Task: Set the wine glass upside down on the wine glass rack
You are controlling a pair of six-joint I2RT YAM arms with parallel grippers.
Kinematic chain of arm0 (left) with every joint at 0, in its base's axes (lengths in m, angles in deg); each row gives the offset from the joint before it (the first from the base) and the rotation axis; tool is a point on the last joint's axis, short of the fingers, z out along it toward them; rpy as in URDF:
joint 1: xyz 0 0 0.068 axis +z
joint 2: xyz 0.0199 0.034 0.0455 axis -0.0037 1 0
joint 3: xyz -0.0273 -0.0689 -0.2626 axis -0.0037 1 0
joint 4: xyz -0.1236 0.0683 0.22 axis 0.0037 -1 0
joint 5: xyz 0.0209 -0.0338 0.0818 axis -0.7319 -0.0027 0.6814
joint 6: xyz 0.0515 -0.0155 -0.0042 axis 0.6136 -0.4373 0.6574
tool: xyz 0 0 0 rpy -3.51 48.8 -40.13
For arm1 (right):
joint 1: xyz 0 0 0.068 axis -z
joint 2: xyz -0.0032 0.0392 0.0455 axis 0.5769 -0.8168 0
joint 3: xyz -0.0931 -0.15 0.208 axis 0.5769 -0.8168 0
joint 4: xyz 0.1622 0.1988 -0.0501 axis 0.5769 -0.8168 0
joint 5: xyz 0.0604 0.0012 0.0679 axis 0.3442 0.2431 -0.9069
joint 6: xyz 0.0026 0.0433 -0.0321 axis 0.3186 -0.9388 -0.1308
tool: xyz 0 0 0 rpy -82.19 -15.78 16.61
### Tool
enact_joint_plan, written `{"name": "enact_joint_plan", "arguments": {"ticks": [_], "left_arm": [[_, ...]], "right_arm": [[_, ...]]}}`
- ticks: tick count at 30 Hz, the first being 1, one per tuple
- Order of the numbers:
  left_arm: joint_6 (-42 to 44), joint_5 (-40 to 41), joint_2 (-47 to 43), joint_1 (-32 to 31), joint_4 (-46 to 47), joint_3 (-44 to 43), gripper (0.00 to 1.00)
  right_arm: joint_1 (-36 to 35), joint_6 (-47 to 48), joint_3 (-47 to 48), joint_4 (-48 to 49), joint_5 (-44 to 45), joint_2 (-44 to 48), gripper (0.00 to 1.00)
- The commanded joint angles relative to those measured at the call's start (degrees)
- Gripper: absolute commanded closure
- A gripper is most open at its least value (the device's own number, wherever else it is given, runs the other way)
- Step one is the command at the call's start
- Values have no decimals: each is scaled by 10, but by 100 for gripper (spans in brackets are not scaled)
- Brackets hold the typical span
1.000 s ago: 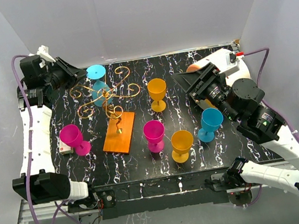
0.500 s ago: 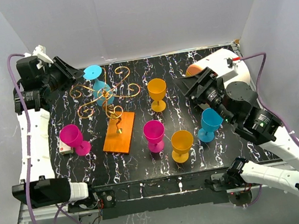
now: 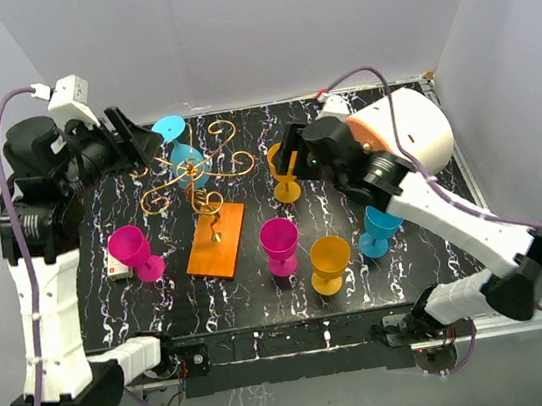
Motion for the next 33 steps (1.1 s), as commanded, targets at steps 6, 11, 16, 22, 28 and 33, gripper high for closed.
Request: {"name": "enact_joint_plan", "arguments": {"ticks": [6,11,16,22,28,33], "left_arm": [[60,44,-92,-57,-4,14,16],[74,-12,-125,-75,40,34,1],[73,-51,-121,-77,52,26,1],[79,-108,-125,-77,90,55,2],[79,-135,-125,-78,99,65,1],[94,-164,-125,-78,104,61,1]], "right_arm": [[76,127,137,-51,-19,-180,59],[83,209,178,-38,-60,-245,60],[83,229,209,-38,-81,-278,53],[83,252,233,-51,-109,-322,51],[79,288,289,-101,-145,-378,51],[79,304,302,-116,-146,-394,63]]}}
